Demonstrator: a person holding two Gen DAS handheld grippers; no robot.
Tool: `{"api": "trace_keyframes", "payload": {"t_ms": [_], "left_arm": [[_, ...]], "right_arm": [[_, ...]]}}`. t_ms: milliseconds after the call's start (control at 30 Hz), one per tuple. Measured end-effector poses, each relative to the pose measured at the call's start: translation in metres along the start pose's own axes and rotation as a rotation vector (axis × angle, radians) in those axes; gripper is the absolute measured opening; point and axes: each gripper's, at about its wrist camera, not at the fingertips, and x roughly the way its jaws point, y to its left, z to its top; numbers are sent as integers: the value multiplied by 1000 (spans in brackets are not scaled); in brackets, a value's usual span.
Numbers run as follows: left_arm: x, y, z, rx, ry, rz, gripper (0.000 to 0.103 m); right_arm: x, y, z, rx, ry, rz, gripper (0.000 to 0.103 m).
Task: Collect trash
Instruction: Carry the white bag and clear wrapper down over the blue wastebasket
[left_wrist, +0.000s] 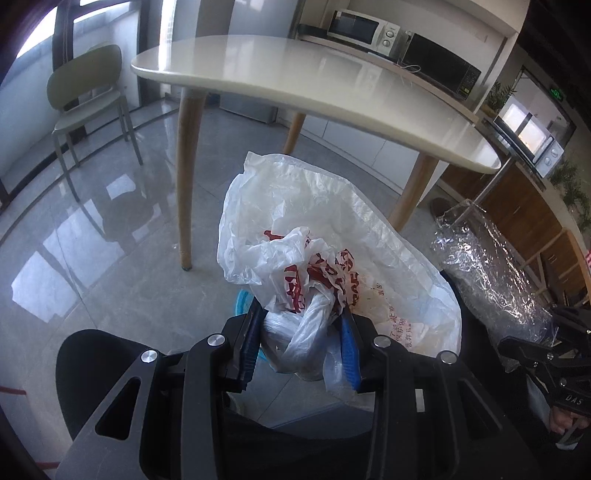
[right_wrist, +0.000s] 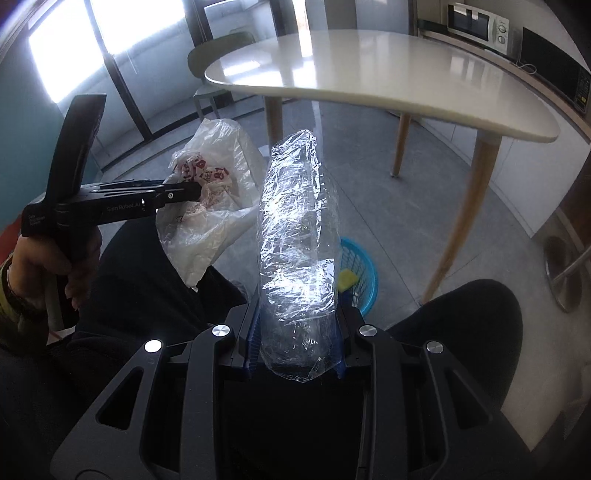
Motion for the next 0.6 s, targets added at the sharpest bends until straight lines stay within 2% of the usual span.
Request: {"api": "trace_keyframes", "payload": {"t_ms": [300,600], "left_arm": [[42,14,-6,-32,76,43,36],[104,19,0,-35,168,104,36]], "right_arm": [[61,-30,10,96,81,6,28],[146,-53,21,165,191,-29,28]]}}
